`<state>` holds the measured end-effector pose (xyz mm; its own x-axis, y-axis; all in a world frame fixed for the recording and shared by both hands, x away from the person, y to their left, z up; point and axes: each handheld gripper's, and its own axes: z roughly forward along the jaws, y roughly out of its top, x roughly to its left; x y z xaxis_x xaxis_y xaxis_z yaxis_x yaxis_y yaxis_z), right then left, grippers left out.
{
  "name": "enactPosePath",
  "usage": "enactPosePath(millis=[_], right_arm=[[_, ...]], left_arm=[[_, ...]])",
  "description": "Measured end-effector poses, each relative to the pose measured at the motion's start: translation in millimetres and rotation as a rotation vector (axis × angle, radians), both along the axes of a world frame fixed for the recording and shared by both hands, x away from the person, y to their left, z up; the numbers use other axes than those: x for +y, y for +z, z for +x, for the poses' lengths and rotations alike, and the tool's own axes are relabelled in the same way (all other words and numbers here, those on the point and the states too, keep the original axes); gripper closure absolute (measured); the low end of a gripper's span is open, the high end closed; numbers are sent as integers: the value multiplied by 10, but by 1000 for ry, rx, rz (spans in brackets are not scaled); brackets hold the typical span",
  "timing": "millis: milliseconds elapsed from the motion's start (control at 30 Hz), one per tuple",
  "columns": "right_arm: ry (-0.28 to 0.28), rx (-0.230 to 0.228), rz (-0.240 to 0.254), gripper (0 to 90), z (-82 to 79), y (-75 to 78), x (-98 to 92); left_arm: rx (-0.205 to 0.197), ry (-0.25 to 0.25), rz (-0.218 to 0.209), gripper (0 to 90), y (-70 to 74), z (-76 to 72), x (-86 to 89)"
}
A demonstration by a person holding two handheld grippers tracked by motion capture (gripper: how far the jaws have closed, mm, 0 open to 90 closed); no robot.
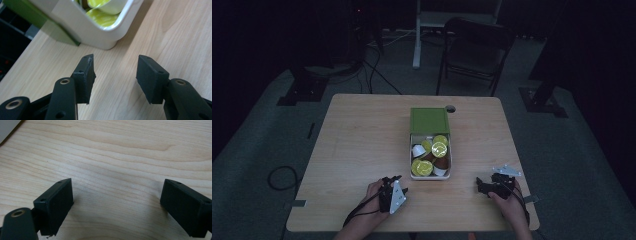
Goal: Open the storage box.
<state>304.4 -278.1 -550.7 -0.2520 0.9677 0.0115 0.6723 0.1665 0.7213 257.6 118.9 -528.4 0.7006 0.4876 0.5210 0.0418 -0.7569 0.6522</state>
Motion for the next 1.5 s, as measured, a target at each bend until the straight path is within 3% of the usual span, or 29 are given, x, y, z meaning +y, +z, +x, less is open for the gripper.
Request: enactPosePath(millis=[333, 733, 1200, 1367, 1500], right_arm=[[0, 0, 0, 108, 0, 0, 0], [0, 0, 0, 107, 0, 0, 0], [0, 0, 0, 107, 0, 0, 0], [0, 0, 0, 107, 0, 0, 0], [0, 0, 0, 108, 0, 0, 0]], left_arm=[[52, 98, -109, 494, 16, 92, 243], [73, 200, -213, 494, 54, 180, 553], [79, 286, -299, 405, 69, 239, 837], [92, 350, -398, 368, 96, 250, 957], [93, 381, -427, 290, 106, 259, 1021]])
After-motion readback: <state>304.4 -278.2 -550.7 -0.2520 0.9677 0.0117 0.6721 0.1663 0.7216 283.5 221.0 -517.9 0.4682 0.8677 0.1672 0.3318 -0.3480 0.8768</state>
